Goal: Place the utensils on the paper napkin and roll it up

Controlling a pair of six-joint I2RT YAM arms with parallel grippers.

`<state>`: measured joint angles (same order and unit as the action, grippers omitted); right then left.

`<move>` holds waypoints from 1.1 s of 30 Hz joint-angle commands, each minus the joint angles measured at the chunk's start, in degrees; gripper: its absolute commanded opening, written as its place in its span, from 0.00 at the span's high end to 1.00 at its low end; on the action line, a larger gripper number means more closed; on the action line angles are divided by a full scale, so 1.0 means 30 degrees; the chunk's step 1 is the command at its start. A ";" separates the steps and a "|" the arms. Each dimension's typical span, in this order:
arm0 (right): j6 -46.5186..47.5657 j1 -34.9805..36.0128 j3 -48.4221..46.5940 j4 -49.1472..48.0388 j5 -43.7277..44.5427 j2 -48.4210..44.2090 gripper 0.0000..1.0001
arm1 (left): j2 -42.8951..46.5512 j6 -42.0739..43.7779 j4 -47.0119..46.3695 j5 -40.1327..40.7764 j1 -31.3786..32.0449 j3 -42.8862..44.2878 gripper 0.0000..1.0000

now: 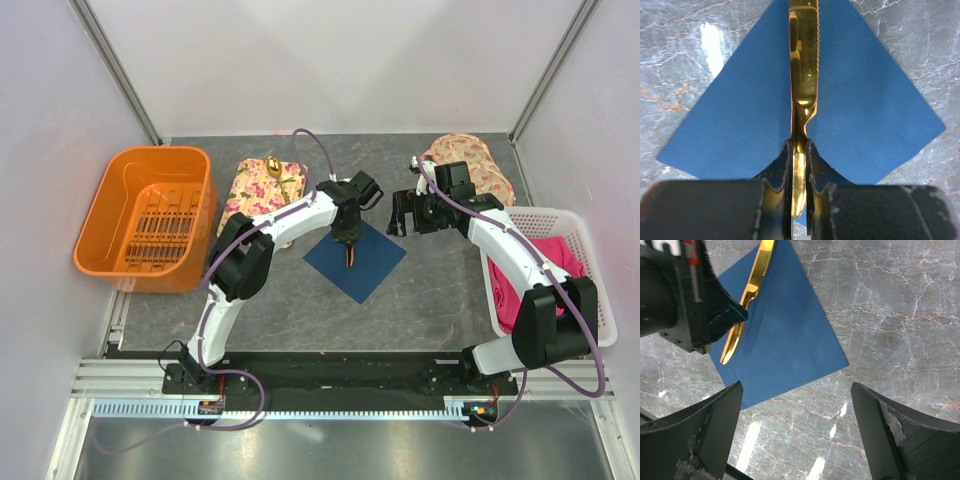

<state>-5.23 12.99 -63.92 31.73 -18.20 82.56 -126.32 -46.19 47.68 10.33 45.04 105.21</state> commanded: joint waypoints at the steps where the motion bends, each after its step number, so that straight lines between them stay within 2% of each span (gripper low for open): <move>1: -0.0218 -0.0142 -0.0344 -0.0438 -0.0380 0.0047 0.02 | -0.0343 -0.0949 -0.0132 0.0073 0.0251 0.1198 0.98; 33: -0.0276 -0.0230 -0.0080 -0.0526 -0.0614 -0.0217 0.02 | -0.1222 -0.1476 -0.0103 -0.0688 0.0574 0.1668 0.98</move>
<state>-5.41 12.51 -63.90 31.70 -19.49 82.56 -128.88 -48.16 47.92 8.78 46.06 107.02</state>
